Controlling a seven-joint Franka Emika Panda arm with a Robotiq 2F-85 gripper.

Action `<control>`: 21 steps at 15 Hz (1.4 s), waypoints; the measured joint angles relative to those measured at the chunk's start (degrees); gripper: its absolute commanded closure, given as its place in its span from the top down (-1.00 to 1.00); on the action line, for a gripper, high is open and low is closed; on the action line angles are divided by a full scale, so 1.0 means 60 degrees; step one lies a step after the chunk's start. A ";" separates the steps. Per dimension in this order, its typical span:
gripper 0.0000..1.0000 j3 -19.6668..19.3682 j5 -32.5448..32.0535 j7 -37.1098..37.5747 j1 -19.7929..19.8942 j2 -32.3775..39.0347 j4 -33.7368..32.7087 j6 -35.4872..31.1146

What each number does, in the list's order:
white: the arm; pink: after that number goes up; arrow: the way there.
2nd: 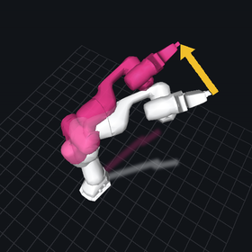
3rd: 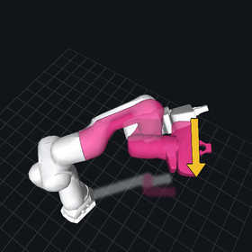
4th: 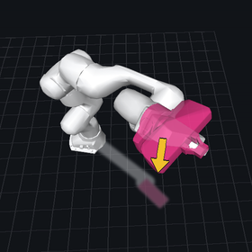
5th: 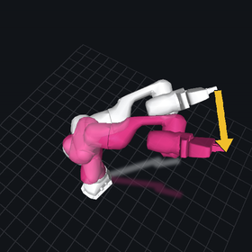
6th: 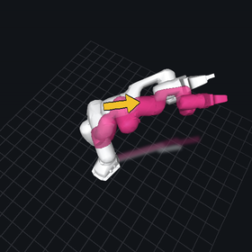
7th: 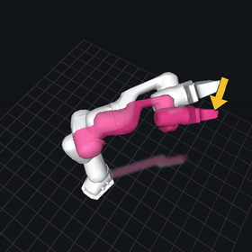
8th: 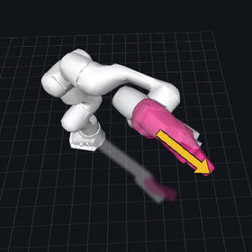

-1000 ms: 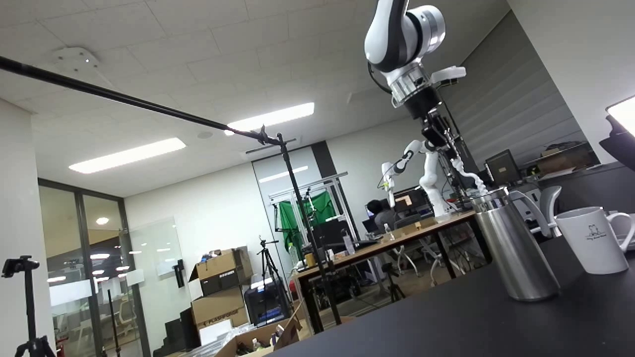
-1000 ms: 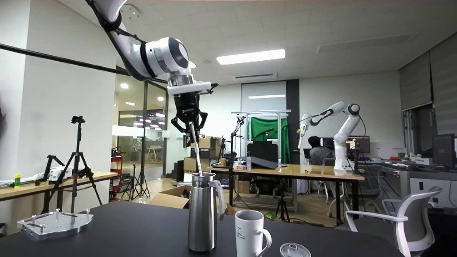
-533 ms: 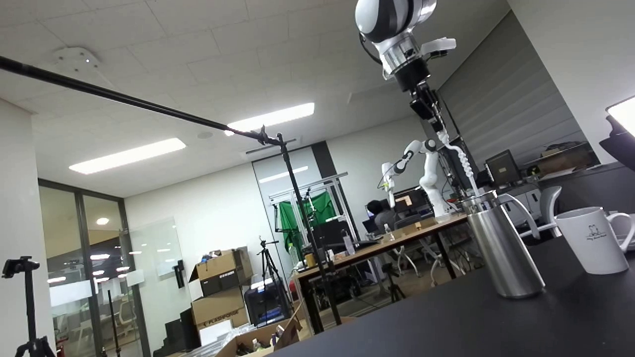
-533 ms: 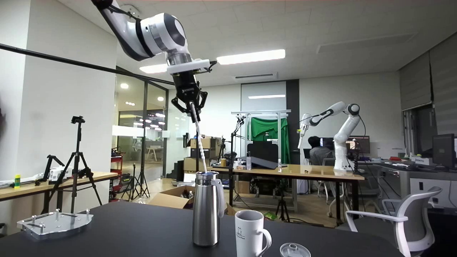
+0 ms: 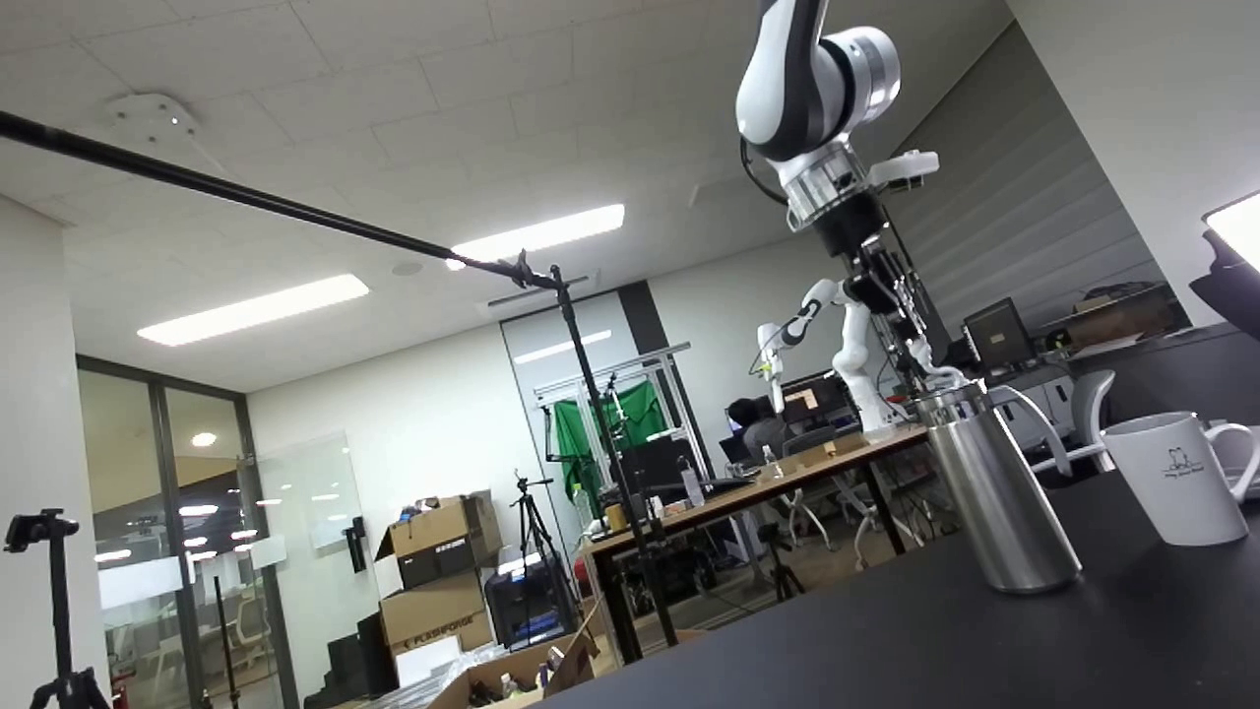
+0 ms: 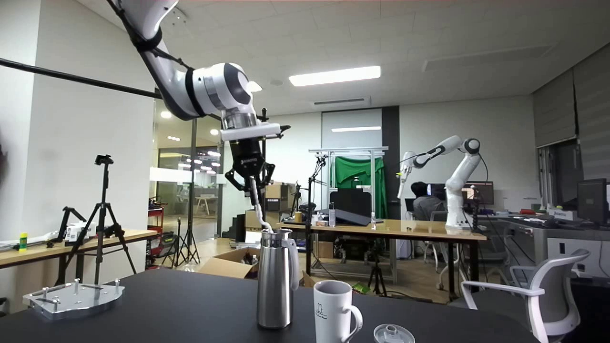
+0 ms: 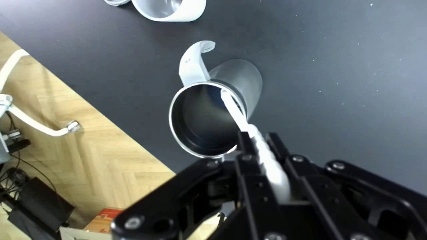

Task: Use the object to clean the flask

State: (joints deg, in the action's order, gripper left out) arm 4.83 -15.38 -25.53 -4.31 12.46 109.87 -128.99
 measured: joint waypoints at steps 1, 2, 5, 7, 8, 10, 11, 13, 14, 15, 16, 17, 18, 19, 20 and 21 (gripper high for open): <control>-0.92 0.0004 0.0000 0.0000 -0.0001 0.0154 0.0005 -0.0059; -0.92 0.0006 0.0000 0.0000 -0.0003 0.0249 0.0002 -0.0101; -0.92 0.0012 -0.0022 -0.0002 -0.0005 0.0181 -0.0094 -0.0109; -0.92 0.0013 -0.0112 -0.0008 -0.0014 -0.0040 -0.0216 -0.0041; -0.92 0.0013 -0.0174 -0.0013 -0.0021 -0.0198 -0.0297 0.0072; -0.92 0.0014 -0.0265 -0.0028 -0.0030 -0.0527 -0.0463 0.0303; -0.92 0.0014 -0.0266 -0.0045 -0.0029 -0.0691 -0.0529 0.0393; -0.92 0.0009 -0.0253 -0.0053 -0.0023 -0.0929 -0.0598 0.0527; -0.92 0.0001 -0.0243 -0.0052 -0.0016 -0.0970 -0.0598 0.0548; -0.92 -0.0008 -0.0225 -0.0049 -0.0001 -0.0961 -0.0588 0.0553; -0.92 -0.0018 -0.0196 -0.0037 0.0021 -0.0902 -0.0558 0.0553; -0.92 -0.0023 -0.0179 -0.0018 0.0047 -0.0792 -0.0510 0.0553; -0.92 -0.0029 -0.0173 0.0004 0.0069 -0.0645 -0.0444 0.0548; -0.92 -0.0033 -0.0175 0.0028 0.0086 -0.0467 -0.0383 0.0520; -0.92 -0.0034 -0.0175 0.0062 0.0093 -0.0276 -0.0342 0.0508; -0.92 -0.0033 -0.0175 0.0097 0.0092 -0.0089 -0.0306 0.0502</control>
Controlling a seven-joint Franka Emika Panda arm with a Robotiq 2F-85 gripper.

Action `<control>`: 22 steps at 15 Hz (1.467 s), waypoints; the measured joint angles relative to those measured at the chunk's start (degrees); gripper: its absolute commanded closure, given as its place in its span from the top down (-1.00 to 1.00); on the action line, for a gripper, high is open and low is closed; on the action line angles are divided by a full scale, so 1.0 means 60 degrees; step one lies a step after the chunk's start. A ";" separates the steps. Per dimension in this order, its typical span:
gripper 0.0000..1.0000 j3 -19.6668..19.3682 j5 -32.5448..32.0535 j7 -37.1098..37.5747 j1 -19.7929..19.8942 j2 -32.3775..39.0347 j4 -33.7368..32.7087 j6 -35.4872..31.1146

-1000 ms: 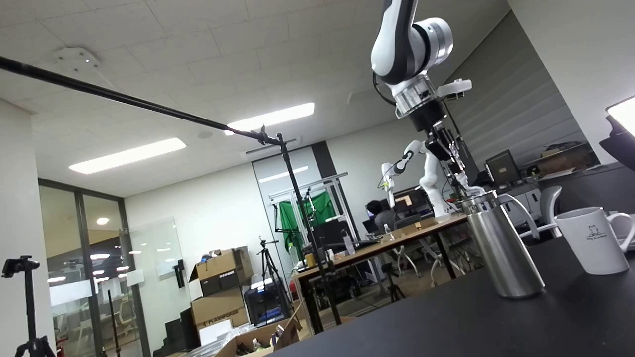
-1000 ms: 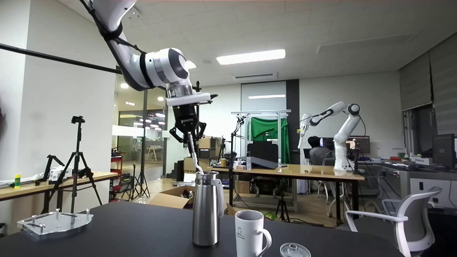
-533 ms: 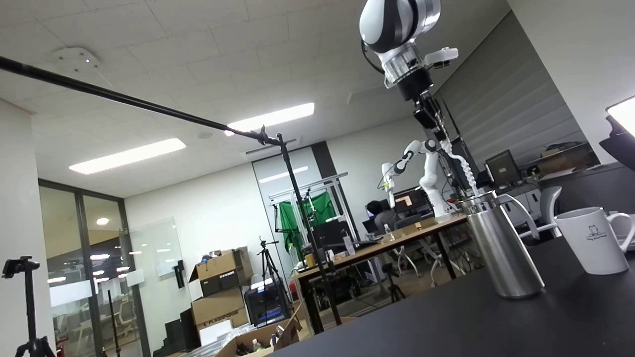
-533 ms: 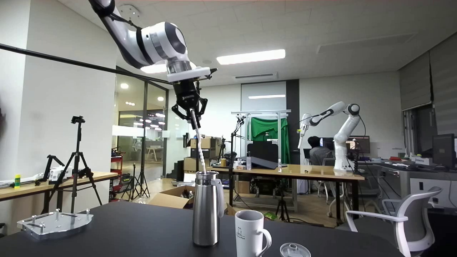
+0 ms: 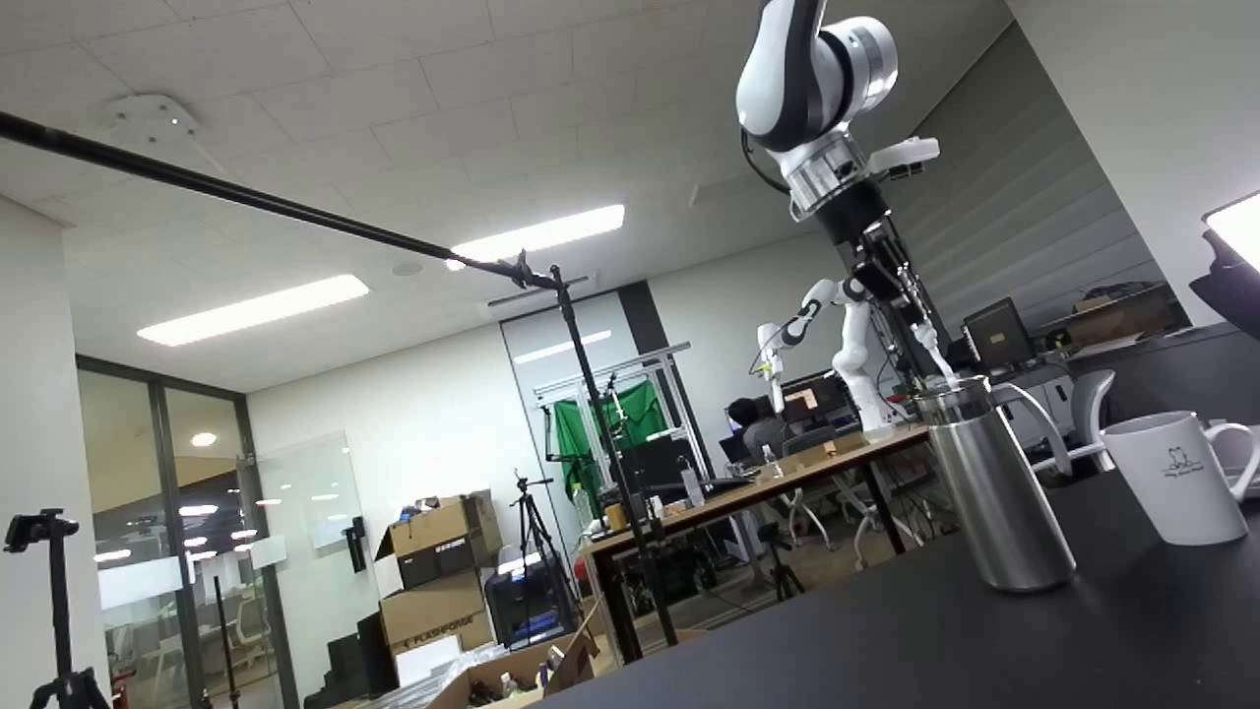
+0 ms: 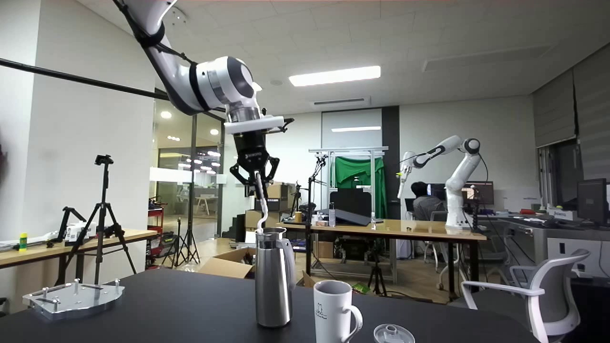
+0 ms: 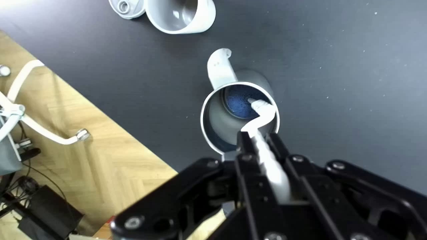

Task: Use the object to clean the flask

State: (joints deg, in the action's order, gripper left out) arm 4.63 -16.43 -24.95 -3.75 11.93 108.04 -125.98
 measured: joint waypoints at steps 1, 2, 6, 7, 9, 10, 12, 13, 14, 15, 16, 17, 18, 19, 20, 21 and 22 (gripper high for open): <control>-0.92 0.0001 -0.0007 0.0024 -0.0005 0.0186 0.0011 -0.0028; -0.92 0.0007 -0.0007 0.0036 -0.0014 0.0343 0.0013 -0.0038; -0.92 0.0043 -0.0006 0.0039 -0.0063 0.0505 -0.0024 -0.0063; -0.92 0.0056 -0.0006 0.0039 -0.0072 0.0427 -0.0062 -0.0062; -0.92 0.0074 -0.0004 0.0039 -0.0081 0.0162 -0.0150 -0.0032; -0.92 0.0074 -0.0004 0.0039 -0.0081 -0.0013 -0.0178 -0.0004; -0.17 0.0072 -0.0007 0.0037 -0.0078 -0.0363 -0.0250 0.0086; -0.03 0.0071 -0.0018 0.0037 -0.0078 -0.0518 -0.0288 0.0146; 0.09 0.0069 -0.0037 0.0036 -0.0078 -0.0644 -0.0323 0.0198; 0.20 0.0069 -0.0054 0.0028 -0.0078 -0.0737 -0.0359 0.0283; 0.36 0.0069 -0.0068 0.0025 -0.0079 -0.0805 -0.0373 0.0360; 0.49 0.0070 -0.0077 0.0016 -0.0080 -0.0845 -0.0374 0.0394; 0.64 0.0072 -0.0080 0.0006 -0.0081 -0.0861 -0.0373 0.0417; 0.76 0.0076 -0.0080 -0.0018 -0.0084 -0.0869 -0.0373 0.0445; 0.88 0.0081 -0.0078 -0.0074 -0.0088 -0.0879 -0.0373 0.0496; 0.54 0.0088 -0.0067 -0.0160 -0.0092 -0.0900 -0.0373 0.0568; 0.67 0.0094 -0.0066 -0.0174 -0.0094 -0.0906 -0.0370 0.0577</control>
